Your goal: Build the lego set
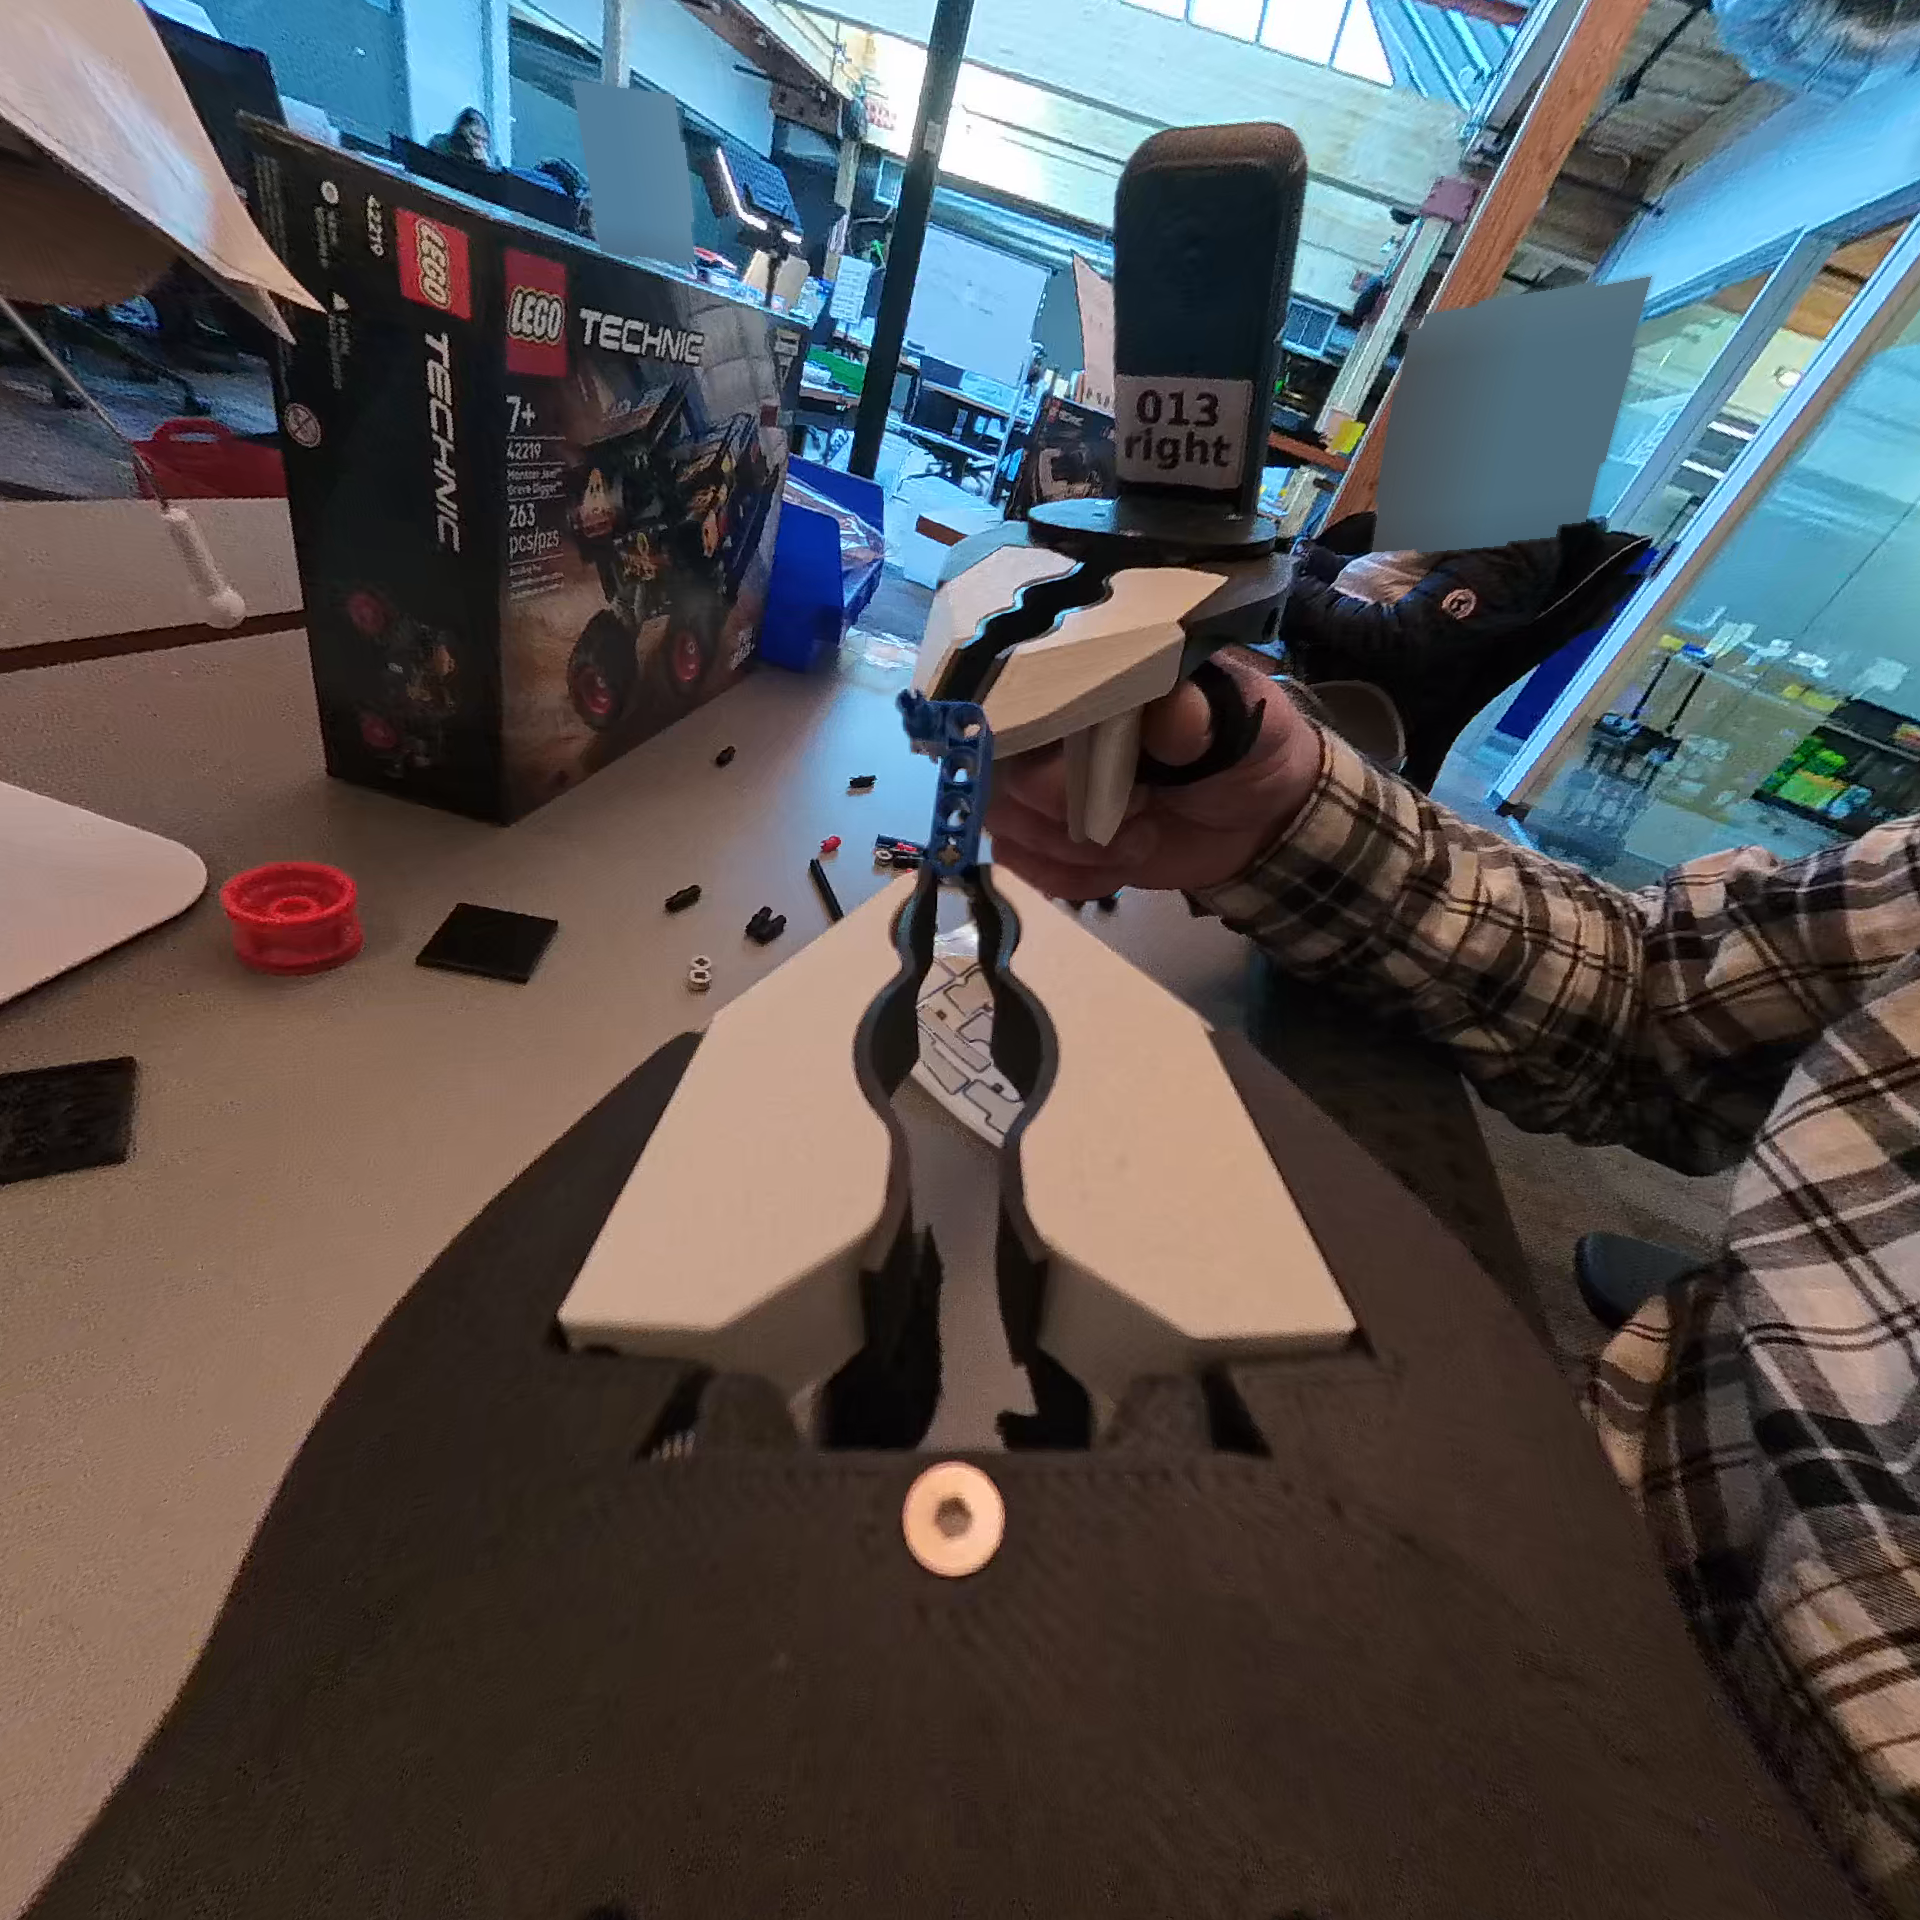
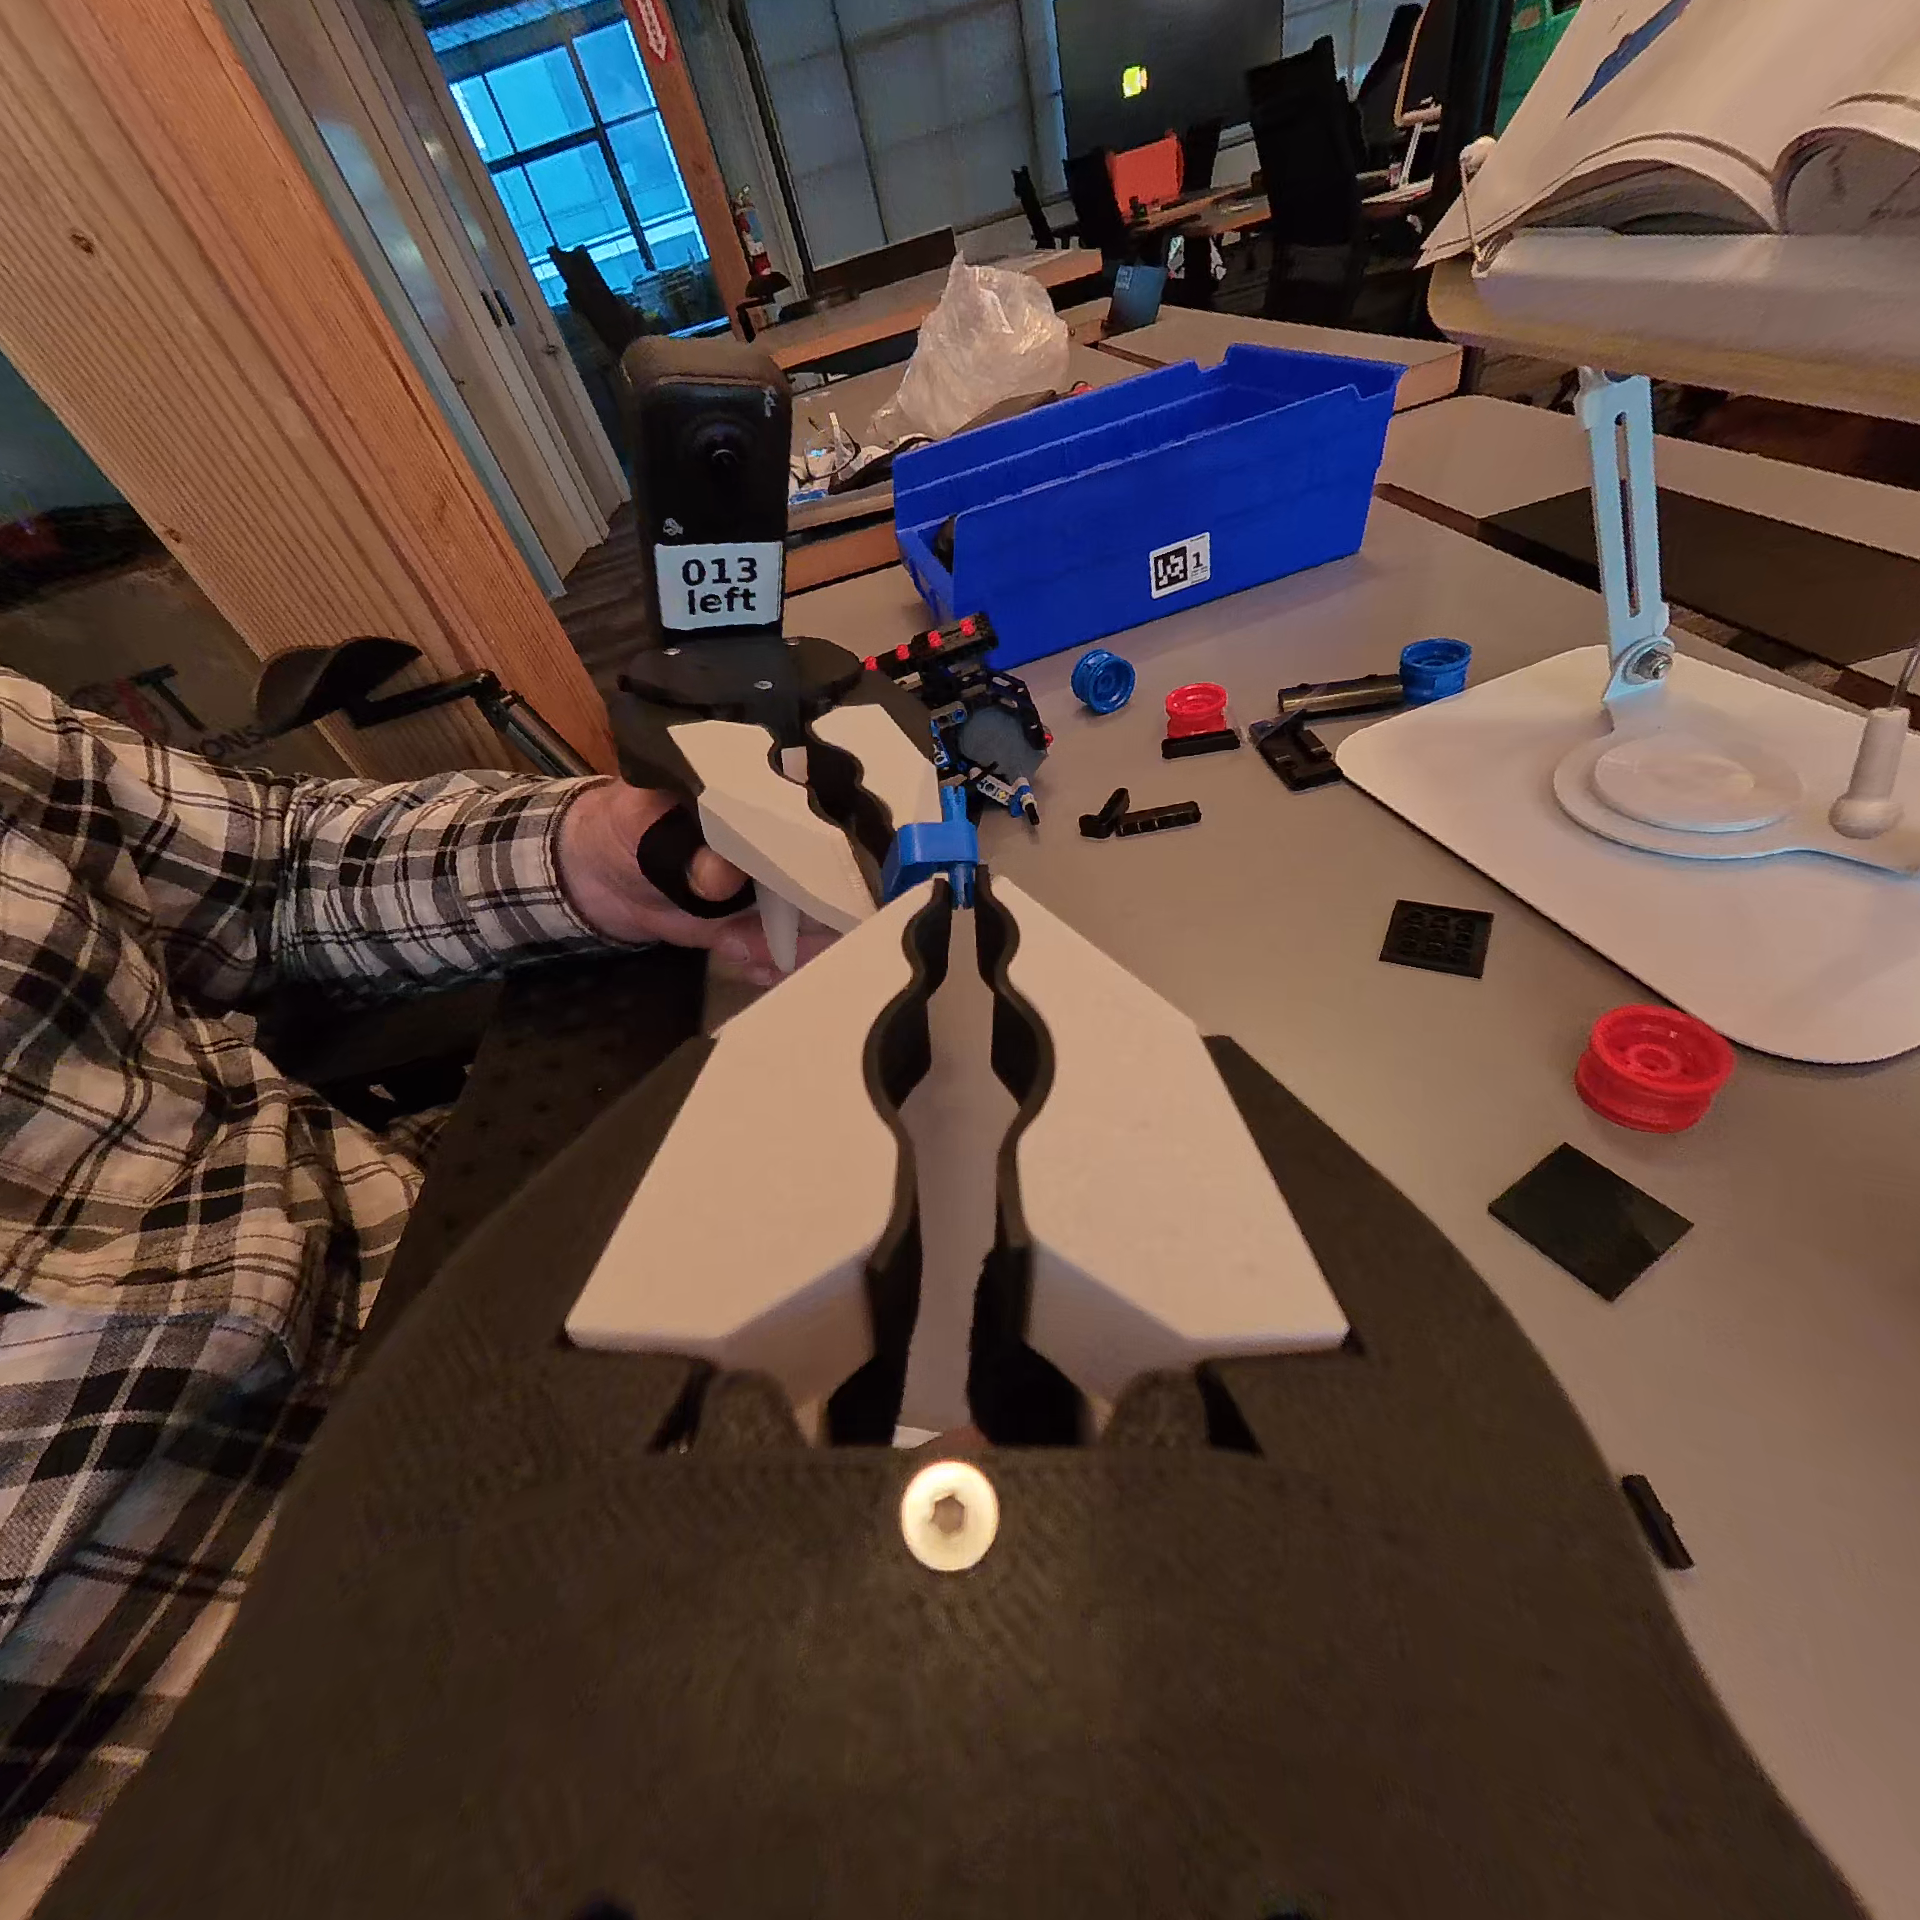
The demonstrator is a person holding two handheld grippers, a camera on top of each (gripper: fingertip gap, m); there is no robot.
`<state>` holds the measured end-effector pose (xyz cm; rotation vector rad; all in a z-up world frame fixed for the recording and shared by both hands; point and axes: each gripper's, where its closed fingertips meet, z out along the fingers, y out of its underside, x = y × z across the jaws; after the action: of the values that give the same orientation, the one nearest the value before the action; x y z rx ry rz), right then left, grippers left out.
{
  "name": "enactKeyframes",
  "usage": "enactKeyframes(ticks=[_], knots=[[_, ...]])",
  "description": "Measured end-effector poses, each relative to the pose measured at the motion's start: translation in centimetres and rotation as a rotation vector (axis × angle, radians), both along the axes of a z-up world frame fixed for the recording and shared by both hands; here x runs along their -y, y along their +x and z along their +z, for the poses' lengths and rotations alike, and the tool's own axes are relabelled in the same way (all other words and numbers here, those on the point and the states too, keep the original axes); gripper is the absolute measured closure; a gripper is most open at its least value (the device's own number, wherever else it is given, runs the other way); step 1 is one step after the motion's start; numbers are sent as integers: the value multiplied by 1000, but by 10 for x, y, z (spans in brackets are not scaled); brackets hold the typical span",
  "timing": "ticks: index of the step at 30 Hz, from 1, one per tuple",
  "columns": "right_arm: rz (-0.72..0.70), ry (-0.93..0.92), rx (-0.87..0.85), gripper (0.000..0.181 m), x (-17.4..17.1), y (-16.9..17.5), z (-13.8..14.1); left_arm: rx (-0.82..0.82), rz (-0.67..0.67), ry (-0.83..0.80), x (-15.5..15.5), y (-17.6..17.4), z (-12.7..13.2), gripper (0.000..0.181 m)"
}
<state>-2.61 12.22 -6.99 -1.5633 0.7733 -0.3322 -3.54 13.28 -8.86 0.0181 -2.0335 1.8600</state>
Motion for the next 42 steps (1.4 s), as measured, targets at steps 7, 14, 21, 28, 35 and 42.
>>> enactKeyframes(ticks=[7, 14, 21, 28, 35, 42], knots=[[-4, -24, -2, 178, 2, 0, -4, 68, 52, 22, 1, 5, -4, 172], [-11, -47, -5, 178, 5, 2, -9, 139, 83, 42, 1, 6, -7, 174], [-15, -72, -7, 178, 6, 3, -14, 207, 123, 72, 2, 10, -11, 174], [-22, -107, -2, 179, 8, 4, -19, 291, 180, 95, 3, 15, -14, 169], [-42, -255, 2, 179, 9, 7, -37, 350, 268, 83, -1, 28, -8, 164], [-25, -462, 14, 179, 4, 6, -64, 424, 339, 45, -7, 35, 4, 164]])
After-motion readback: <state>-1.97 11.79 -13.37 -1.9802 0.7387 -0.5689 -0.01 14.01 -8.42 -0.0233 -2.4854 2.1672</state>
